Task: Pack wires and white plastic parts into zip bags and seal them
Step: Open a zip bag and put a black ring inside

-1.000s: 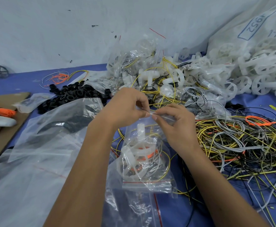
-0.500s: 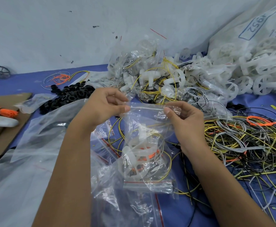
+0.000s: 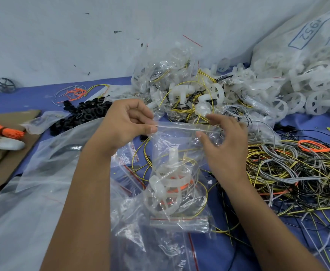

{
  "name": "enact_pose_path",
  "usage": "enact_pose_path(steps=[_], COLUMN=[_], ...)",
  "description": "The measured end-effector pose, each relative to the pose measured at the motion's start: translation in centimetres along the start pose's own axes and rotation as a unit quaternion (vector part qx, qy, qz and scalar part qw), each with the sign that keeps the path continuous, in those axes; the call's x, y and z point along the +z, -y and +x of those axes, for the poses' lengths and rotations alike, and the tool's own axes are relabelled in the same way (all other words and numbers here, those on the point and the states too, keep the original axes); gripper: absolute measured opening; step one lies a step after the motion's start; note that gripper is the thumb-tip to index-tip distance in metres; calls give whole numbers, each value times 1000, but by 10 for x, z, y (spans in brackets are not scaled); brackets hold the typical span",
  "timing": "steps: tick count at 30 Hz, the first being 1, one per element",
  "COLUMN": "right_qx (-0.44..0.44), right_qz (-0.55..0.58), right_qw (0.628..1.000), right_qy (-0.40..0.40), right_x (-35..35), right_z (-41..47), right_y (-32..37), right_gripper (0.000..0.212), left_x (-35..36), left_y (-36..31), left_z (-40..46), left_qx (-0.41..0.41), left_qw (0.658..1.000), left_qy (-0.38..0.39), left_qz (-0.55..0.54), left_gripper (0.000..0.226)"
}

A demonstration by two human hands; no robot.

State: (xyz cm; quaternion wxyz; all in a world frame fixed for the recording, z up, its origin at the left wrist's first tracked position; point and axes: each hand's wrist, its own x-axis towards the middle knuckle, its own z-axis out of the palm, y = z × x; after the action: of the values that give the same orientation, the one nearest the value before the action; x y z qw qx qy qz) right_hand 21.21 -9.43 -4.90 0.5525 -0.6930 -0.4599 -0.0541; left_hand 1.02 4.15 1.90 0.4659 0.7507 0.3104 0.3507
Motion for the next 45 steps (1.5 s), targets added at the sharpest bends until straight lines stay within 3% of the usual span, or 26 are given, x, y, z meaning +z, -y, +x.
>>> enact_pose_path(steps=[2,5,12,18,26,31,35,45], right_qx=[-67,-66,-26,-7,-98,-186,-187,-171], right_qz=[-80,-100,35,62,-97,-93,-54,7], right_qw=[994,991,998,997,990,973,964,947], right_qy=[16,60,51,41,29,102,180,273], right_x=[3,7,1,-1,4,21,26,31], right_z=[-2,-4,-4,-3,0,25,44,51], right_y=[3,6,4,7,22,49,59,58], right_gripper=[38,31,10,15,30,13,10,13], left_x=[2,4,-3,-5,-1,2,-1,-5], left_y=[0,1,7,3,0,-5,-4,0], left_z=[2,4,2,-1,3,6,4,1], left_qx=[7,2,-24,3,50,58,57,36], left_qw=[1000,1000,1000,1000,996,995,997,998], left_qy=[-1,8,3,28,34,53,33,50], left_qz=[17,20,-2,-1,68,67,48,20], left_gripper=[31,33,20,10,9,11,8,12])
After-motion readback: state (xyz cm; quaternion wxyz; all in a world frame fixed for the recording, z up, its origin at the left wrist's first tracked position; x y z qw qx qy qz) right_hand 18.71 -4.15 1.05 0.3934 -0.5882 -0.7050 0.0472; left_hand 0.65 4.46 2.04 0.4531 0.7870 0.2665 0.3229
